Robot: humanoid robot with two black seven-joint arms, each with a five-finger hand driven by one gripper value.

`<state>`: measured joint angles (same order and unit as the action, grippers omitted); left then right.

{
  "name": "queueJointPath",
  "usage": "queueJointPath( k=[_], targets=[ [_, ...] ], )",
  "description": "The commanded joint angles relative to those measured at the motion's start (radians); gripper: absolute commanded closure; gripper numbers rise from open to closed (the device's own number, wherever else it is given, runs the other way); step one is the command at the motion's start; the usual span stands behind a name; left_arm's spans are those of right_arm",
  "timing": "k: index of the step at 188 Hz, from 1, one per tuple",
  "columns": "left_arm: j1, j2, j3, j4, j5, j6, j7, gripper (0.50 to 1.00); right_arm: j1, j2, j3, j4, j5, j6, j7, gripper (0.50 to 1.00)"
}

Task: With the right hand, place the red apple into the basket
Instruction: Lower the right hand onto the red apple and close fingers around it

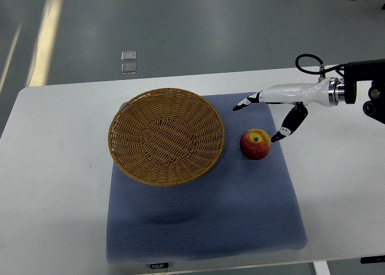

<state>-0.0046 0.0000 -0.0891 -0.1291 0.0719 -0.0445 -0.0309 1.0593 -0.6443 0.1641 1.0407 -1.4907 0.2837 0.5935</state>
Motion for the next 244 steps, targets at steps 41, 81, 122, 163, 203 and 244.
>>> queueJointPath(
  k=[41,81,122,163,203,244],
  targets=[
    [0.000,0.000,0.000,0.000,0.000,0.000,0.000,0.500,-0.007,0.011,-0.113,-0.001,-0.026,-0.158,0.000,0.579],
    [0.000,0.000,0.000,0.000,0.000,0.000,0.000,0.500,-0.015,0.029,-0.144,-0.008,-0.039,-0.213,-0.001,0.579],
    [0.000,0.000,0.000,-0.001,-0.001,0.000,0.000,0.500,-0.025,0.058,-0.159,-0.017,-0.059,-0.238,-0.006,0.581],
    [0.000,0.000,0.000,-0.001,0.000,0.000,0.000,0.500,-0.042,0.098,-0.160,-0.060,-0.080,-0.273,-0.008,0.587],
    [0.000,0.000,0.000,0.000,-0.001,0.000,0.000,0.500,-0.047,0.101,-0.160,-0.079,-0.080,-0.276,-0.008,0.611],
    [0.000,0.000,0.000,0.000,0.000,0.000,0.000,0.500,-0.045,0.101,-0.178,-0.080,-0.080,-0.271,-0.006,0.711]
  ],
)
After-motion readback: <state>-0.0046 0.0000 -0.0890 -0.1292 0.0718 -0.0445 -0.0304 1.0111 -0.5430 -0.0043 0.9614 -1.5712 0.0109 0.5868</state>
